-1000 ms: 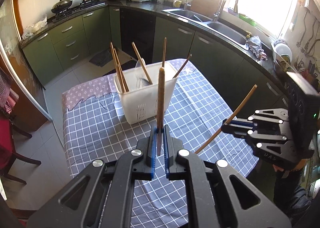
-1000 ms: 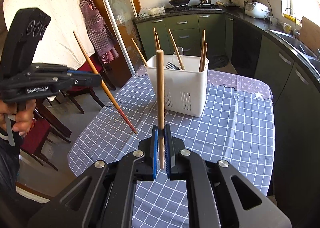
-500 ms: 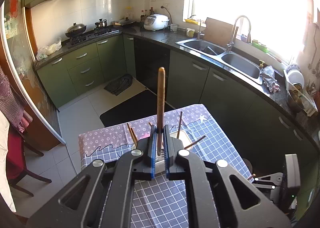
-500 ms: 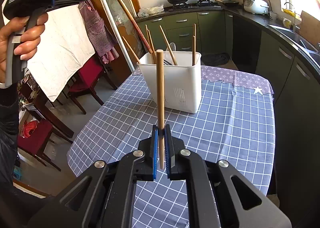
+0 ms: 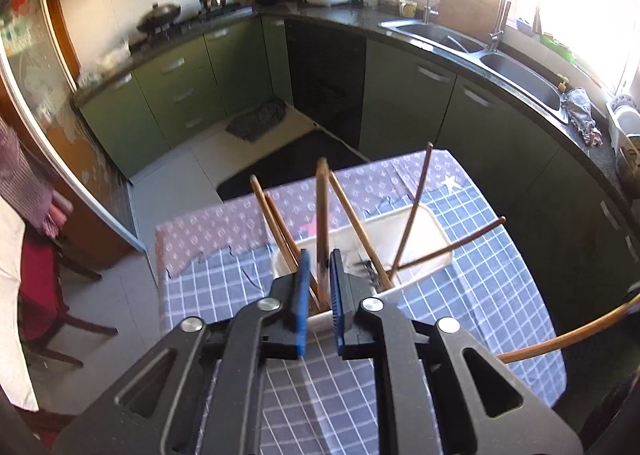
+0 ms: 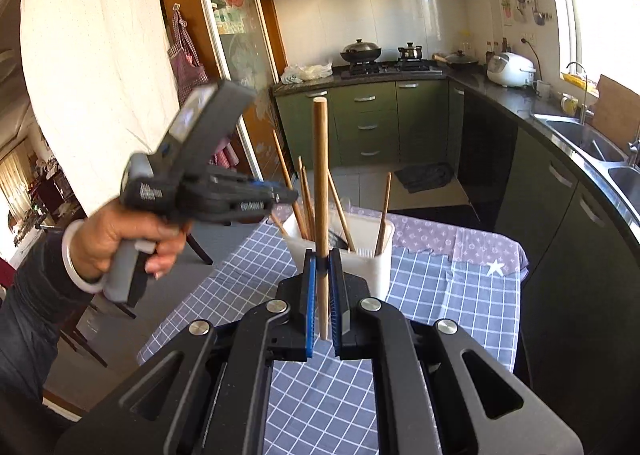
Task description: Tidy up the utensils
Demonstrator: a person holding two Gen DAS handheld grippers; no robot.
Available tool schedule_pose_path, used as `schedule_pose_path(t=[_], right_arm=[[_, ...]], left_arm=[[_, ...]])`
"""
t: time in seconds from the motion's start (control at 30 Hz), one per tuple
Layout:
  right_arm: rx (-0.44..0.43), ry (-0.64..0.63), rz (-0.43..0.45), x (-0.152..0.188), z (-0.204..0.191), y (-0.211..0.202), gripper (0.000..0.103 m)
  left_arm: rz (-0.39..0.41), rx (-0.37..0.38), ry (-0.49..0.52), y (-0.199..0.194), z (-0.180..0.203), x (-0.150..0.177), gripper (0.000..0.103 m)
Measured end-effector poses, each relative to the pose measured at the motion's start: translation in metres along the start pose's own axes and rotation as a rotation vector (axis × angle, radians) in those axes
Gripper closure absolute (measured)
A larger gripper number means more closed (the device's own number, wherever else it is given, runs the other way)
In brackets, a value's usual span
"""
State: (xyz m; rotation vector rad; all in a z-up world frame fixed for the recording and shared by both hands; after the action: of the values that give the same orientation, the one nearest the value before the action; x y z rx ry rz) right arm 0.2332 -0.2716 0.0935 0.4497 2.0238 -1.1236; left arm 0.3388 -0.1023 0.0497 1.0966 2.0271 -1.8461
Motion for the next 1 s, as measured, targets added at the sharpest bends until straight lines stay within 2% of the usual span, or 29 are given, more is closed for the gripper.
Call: schedule_pose_path(t=[0.03, 0.1, 0.2, 0.37, 0.57, 0.73, 0.8, 0.87, 0.93, 1.0], right_arm=[[-0.002, 0.003, 0.014, -0.008, -0.002, -0.001, 0.096], [-0.008, 0.009, 0.044, -0.022, -0.005, -0.002, 0.096], [-0.017, 0.022, 0.078, -0.045, -0.009, -0.003, 0.096], [0.025, 0.045, 0.112, -0.077, -0.01, 0.01, 0.096], [0.121, 0.04, 0.085, -0.091, -0.007, 0.05, 0.096], [0.15, 0.04, 0.017, -0.082, -0.003, 0.088, 0.096], [0.166, 0.035, 0.002, -0.076, -0.001, 0.099, 0.096], [0.185, 0.021, -0.009, -0.07, -0.001, 0.109, 0.096], [0.203, 0.006, -0.016, -0.062, -0.003, 0.117, 0.096], [0.212, 0.0, -0.028, -0.055, -0.001, 0.126, 0.096]], left_arm=[[0.016, -0.012, 0.014, -0.001, 0.0, 0.001, 0.074], [0.047, 0.028, -0.018, -0.007, -0.003, 0.006, 0.069], [0.112, 0.079, -0.051, -0.021, -0.008, 0.012, 0.068], [0.221, 0.047, -0.044, -0.05, -0.015, 0.022, 0.068], [0.268, 0.123, -0.111, -0.075, -0.03, 0.054, 0.067], [0.316, 0.174, -0.14, -0.09, -0.019, 0.101, 0.055], [0.36, 0.132, -0.144, -0.098, -0.009, 0.123, 0.054], [0.413, 0.068, -0.139, -0.106, 0.005, 0.143, 0.046], [0.462, 0.001, -0.14, -0.111, 0.018, 0.161, 0.029], [0.489, -0.071, -0.144, -0.11, 0.033, 0.178, 0.02]])
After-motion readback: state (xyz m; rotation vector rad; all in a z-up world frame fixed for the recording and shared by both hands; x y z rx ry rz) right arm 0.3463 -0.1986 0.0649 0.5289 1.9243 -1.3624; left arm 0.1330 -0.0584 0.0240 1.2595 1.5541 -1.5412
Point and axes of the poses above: each gripper's, at about its wrist camera, not at the fingertips, and y roughly the way its jaws point, z to its right, x to its underside, the point moved 1 cm from there along y, roughly the way its jaws point, and after that the axes turned 9 degrees about y, right-handed, at the moved point
